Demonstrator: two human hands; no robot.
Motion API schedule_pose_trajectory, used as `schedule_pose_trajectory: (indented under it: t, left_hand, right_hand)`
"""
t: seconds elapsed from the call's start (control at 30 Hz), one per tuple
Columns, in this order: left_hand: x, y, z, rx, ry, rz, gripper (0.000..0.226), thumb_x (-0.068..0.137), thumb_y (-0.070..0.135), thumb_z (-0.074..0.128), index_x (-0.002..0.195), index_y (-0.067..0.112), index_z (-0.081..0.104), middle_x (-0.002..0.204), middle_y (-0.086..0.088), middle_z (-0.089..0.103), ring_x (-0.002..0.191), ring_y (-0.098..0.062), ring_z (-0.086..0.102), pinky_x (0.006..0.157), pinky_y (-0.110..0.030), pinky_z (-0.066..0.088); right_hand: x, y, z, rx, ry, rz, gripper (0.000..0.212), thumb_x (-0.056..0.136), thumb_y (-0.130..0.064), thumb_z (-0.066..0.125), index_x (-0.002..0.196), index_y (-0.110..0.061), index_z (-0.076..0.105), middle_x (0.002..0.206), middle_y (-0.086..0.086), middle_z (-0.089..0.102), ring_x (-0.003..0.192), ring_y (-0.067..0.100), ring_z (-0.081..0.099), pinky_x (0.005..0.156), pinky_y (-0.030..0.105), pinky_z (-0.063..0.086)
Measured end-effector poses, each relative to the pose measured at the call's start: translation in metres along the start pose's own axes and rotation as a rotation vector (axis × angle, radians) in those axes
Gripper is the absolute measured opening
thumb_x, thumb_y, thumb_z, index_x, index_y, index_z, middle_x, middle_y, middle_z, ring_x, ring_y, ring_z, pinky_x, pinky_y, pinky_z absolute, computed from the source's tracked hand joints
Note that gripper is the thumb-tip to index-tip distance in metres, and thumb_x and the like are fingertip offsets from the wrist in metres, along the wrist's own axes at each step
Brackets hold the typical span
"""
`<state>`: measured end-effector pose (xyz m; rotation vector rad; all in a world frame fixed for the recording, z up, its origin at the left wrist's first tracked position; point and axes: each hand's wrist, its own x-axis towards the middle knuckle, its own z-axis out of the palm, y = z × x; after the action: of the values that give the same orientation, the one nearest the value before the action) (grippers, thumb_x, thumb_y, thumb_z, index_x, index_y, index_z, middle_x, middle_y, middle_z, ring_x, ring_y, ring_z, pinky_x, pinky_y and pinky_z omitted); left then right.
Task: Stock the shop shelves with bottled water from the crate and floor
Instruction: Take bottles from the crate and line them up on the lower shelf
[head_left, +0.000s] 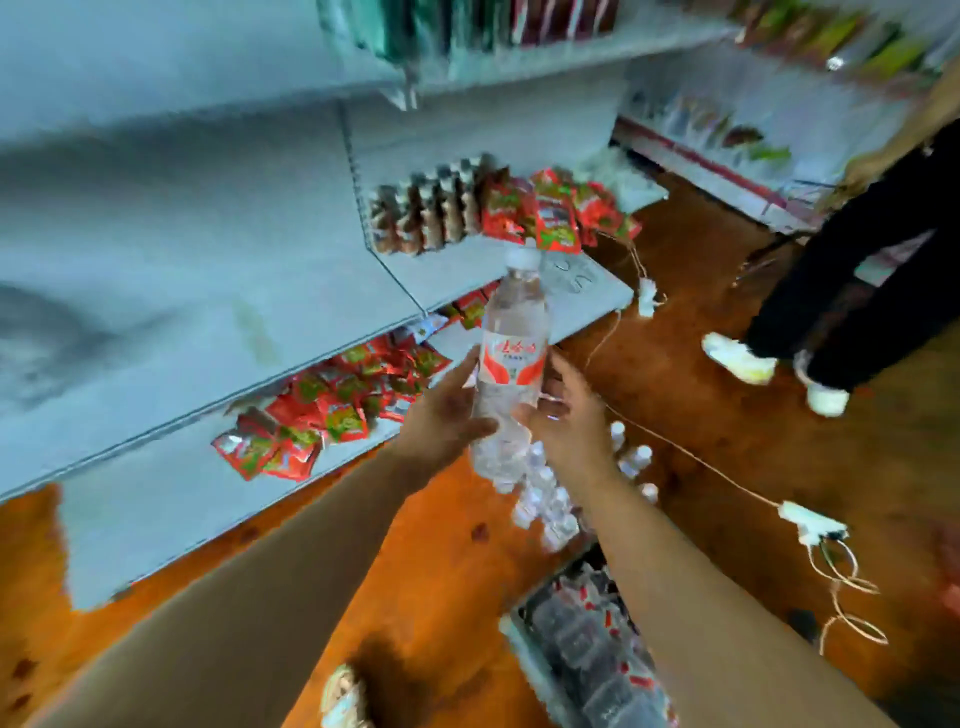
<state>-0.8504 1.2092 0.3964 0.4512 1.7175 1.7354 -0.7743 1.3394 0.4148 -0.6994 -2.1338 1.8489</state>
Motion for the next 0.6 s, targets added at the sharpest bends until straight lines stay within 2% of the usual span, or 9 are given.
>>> schedule_pose_trajectory:
  t: [0.1,0.2,0.3,0.33,0.4,0.5,0.6]
  left_hand:
    - [-0.035,0.043,-0.066,-0.008,0.169,0.090,0.080,0.077,-0.020,0.056,0.145,0.014,0.029,0.127,-0.015,0.057,0.101,-0.008,0.058,0.078,-0.014,0.050]
    - [-0.066,0.060,-0.135,-0.025,0.343,0.121,0.081,0.078,-0.023,0.053,0.145,0.013,0.027,0.124,-0.017,0.058,0.101,-0.014,0.058,0.083,-0.017,0.050]
    - [-0.086,0.055,-0.204,-0.067,0.498,0.129,0.083,0.076,-0.024,0.054,0.140,0.024,0.033,0.113,-0.006,0.064,0.086,-0.004,0.065,0.081,-0.019,0.052]
    - [-0.090,0.052,-0.227,-0.077,0.555,0.128,0.084,0.073,-0.023,0.056,0.135,0.030,0.036,0.110,-0.002,0.063,0.082,0.000,0.066,0.078,-0.018,0.053]
    - [-0.093,0.043,-0.274,-0.068,0.650,0.127,0.081,0.065,-0.014,0.062,0.121,0.041,0.041,0.103,0.004,0.061,0.080,0.002,0.065,0.074,-0.017,0.053]
    - [-0.090,0.021,-0.341,-0.041,0.754,0.104,0.078,0.071,-0.013,0.068,0.123,0.039,0.043,0.110,-0.002,0.061,0.093,-0.007,0.065,0.079,-0.018,0.053]
    - [-0.081,-0.010,-0.395,-0.036,0.862,0.065,0.069,0.079,-0.006,0.066,0.134,0.029,0.042,0.117,-0.001,0.060,0.104,-0.015,0.059,0.074,-0.008,0.050]
  right_hand:
    - [0.009,-0.047,0.075,-0.030,-0.121,-0.102,0.066,0.078,0.004,0.066,0.128,-0.032,0.041,0.119,0.008,0.060,0.105,0.024,0.059,0.093,0.038,0.049]
    - [0.015,-0.077,0.152,-0.041,-0.242,-0.160,0.062,0.074,0.004,0.068,0.113,-0.037,0.044,0.110,0.008,0.063,0.101,0.026,0.061,0.089,0.034,0.050]
    - [0.025,-0.086,0.234,-0.034,-0.375,-0.144,0.059,0.075,0.009,0.065,0.107,-0.036,0.044,0.108,0.011,0.064,0.094,0.020,0.062,0.077,0.019,0.050]
    - [0.030,-0.086,0.261,-0.039,-0.407,-0.143,0.059,0.075,0.010,0.064,0.105,-0.036,0.043,0.110,0.011,0.063,0.093,0.019,0.062,0.075,0.018,0.049]
    - [0.041,-0.081,0.315,-0.042,-0.439,-0.147,0.060,0.074,0.011,0.065,0.100,-0.039,0.043,0.113,0.011,0.061,0.096,0.021,0.061,0.078,0.026,0.050]
    - [0.059,-0.065,0.391,-0.064,-0.466,-0.161,0.059,0.073,0.008,0.067,0.100,-0.039,0.044,0.106,-0.001,0.061,0.097,0.019,0.061,0.082,0.030,0.051]
    - [0.079,-0.041,0.452,-0.107,-0.527,-0.171,0.058,0.074,0.004,0.069,0.114,-0.031,0.047,0.102,-0.012,0.058,0.095,0.010,0.059,0.077,0.013,0.048]
